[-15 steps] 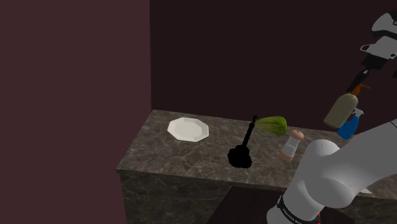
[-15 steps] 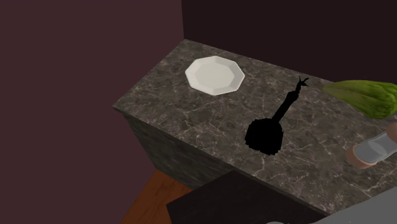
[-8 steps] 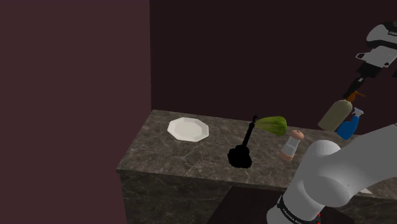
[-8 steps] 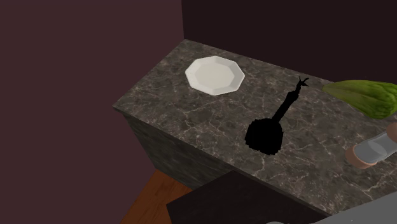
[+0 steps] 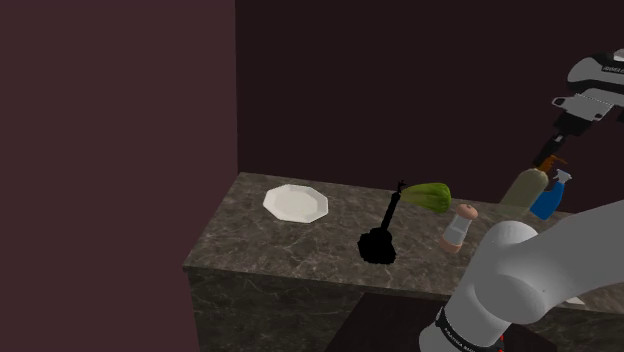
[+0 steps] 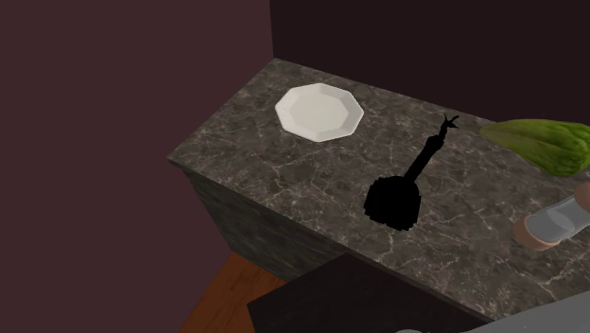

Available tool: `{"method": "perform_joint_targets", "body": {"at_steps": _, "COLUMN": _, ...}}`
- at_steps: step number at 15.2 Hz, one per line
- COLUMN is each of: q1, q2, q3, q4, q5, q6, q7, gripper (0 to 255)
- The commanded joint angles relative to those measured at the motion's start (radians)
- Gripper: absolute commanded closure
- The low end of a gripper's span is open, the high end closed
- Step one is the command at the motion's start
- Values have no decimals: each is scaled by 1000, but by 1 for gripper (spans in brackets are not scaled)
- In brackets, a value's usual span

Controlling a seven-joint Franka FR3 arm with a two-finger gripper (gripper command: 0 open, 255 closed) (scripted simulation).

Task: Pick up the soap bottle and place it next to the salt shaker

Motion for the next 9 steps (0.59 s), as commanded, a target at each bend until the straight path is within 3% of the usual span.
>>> {"method": "perform_joint_targets", "body": {"at_steps": 1, "q1": 1, "q2": -6, "q3": -10, "q4": -25, "q5": -7, "q6": 26, "q7": 2, "gripper": 255}}
{"method": "perform_joint_targets", "body": {"at_steps": 9, "q1": -16, "q2": -30, "q3": -37, "q4": -130, "q5": -38, "q6": 120, "q7": 12, "gripper": 255}}
